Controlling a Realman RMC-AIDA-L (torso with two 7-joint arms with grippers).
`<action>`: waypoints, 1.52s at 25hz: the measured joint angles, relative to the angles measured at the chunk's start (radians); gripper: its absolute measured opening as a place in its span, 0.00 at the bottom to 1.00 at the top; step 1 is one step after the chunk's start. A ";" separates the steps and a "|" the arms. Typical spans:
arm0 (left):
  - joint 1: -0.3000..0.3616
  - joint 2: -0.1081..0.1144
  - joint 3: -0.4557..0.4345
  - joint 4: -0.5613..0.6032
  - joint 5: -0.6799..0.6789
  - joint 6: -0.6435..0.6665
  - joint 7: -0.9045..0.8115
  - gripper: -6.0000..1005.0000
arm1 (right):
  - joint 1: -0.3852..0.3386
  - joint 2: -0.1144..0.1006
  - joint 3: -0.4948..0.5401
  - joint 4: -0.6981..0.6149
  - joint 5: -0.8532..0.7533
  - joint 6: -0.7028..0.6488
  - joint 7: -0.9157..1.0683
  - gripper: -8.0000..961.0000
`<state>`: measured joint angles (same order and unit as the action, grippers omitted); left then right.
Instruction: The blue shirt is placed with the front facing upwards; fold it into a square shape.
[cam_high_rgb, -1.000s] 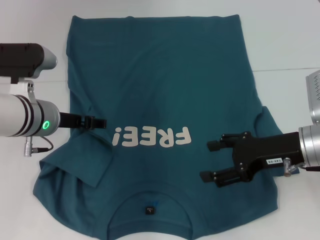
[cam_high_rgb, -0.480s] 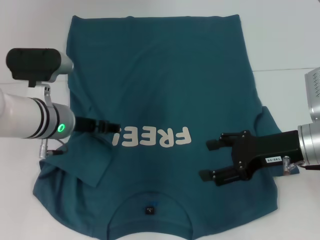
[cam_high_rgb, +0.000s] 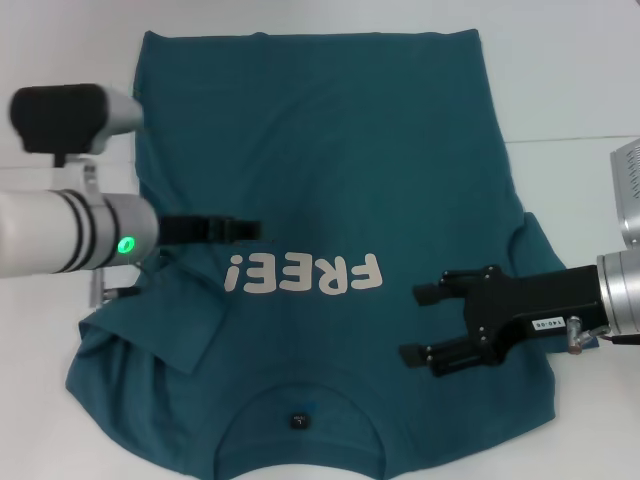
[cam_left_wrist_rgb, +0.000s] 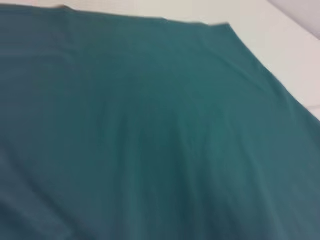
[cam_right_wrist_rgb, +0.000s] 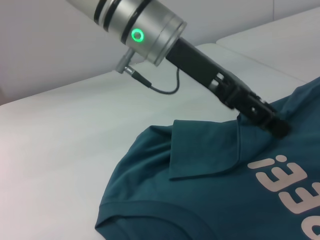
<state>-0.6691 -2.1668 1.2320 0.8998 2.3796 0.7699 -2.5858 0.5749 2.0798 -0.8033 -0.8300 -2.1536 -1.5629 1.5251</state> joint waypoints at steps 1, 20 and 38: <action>0.004 0.001 -0.003 0.000 0.000 -0.004 -0.002 0.83 | -0.001 0.000 0.000 0.000 0.000 0.000 0.001 0.98; -0.013 0.006 -0.071 -0.131 -0.004 -0.082 0.003 0.84 | -0.002 -0.002 -0.004 0.000 0.000 0.000 0.013 0.98; 0.001 0.023 -0.122 -0.110 0.105 -0.054 -0.048 0.84 | -0.006 -0.004 -0.005 -0.026 -0.001 -0.003 0.027 0.98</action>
<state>-0.6686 -2.1439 1.1104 0.7893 2.4844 0.7156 -2.6342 0.5691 2.0762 -0.8088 -0.8562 -2.1542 -1.5662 1.5525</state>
